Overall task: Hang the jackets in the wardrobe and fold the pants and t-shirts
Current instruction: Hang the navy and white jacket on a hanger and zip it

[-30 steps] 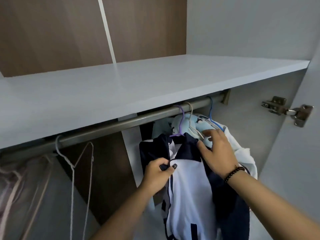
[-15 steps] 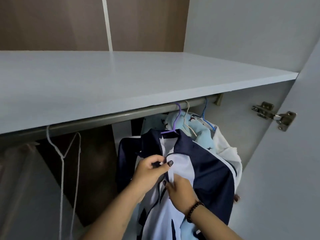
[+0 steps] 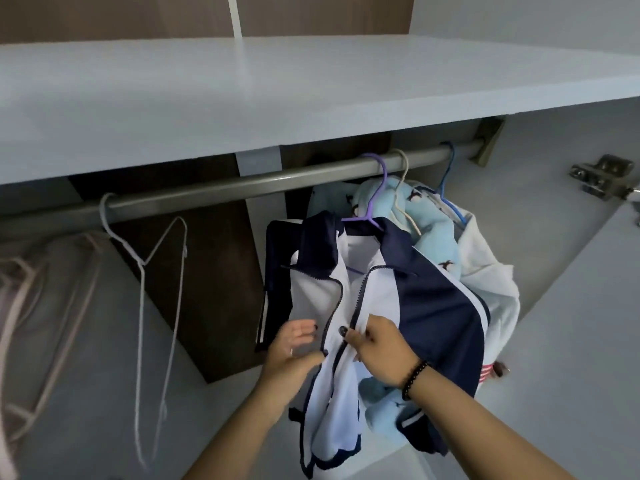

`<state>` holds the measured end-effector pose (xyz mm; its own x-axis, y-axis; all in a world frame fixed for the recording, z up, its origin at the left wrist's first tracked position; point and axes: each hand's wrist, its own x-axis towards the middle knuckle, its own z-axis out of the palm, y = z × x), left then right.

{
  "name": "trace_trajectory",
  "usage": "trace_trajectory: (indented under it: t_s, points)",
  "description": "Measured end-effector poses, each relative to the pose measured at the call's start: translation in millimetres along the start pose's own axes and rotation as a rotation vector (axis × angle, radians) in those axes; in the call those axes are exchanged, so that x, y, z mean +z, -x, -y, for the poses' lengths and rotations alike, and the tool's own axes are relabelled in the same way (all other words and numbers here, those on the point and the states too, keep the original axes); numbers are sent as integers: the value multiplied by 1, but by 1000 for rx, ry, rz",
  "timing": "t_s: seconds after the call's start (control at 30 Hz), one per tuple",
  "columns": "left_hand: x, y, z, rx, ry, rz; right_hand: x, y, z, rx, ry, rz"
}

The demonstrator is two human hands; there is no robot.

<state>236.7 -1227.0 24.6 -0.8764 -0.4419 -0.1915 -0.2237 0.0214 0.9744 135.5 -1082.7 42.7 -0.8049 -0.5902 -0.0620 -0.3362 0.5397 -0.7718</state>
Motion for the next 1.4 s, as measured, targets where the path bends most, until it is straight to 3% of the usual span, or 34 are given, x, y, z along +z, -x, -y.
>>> trace_trajectory:
  t_s: [0.07, 0.17, 0.4, 0.6, 0.73, 0.87, 1.03, 1.2, 1.33, 1.4]
  points:
    - [17, 13, 36, -59, -47, 73, -5, 0, 3, -34, -70, 17]
    - [45, 24, 77, -103, -158, 33, -16, 2, 11, -69, -117, 78]
    - [74, 50, 78, -150, -290, -123, -39, 7, 21, -136, -142, 141]
    - [81, 90, 59, -278, 110, -277, -34, 41, 4, -28, -328, 215]
    - [84, 113, 38, -305, 293, -340, -7, 104, -38, -42, -198, 223]
    - [97, 125, 6, -254, 309, -350, 19, 164, -52, -39, -124, 393]
    - [109, 137, -15, -183, 321, -267, 11, 170, -55, 67, -176, 182]
    - [99, 163, 7, -168, 387, -156, -4, 168, -48, 158, -373, 141]
    - [89, 201, 62, -362, 315, -285, -2, 176, -35, 292, -559, 73]
    - [86, 219, 93, -527, 222, -266, -1, 183, -25, 344, -613, 59]
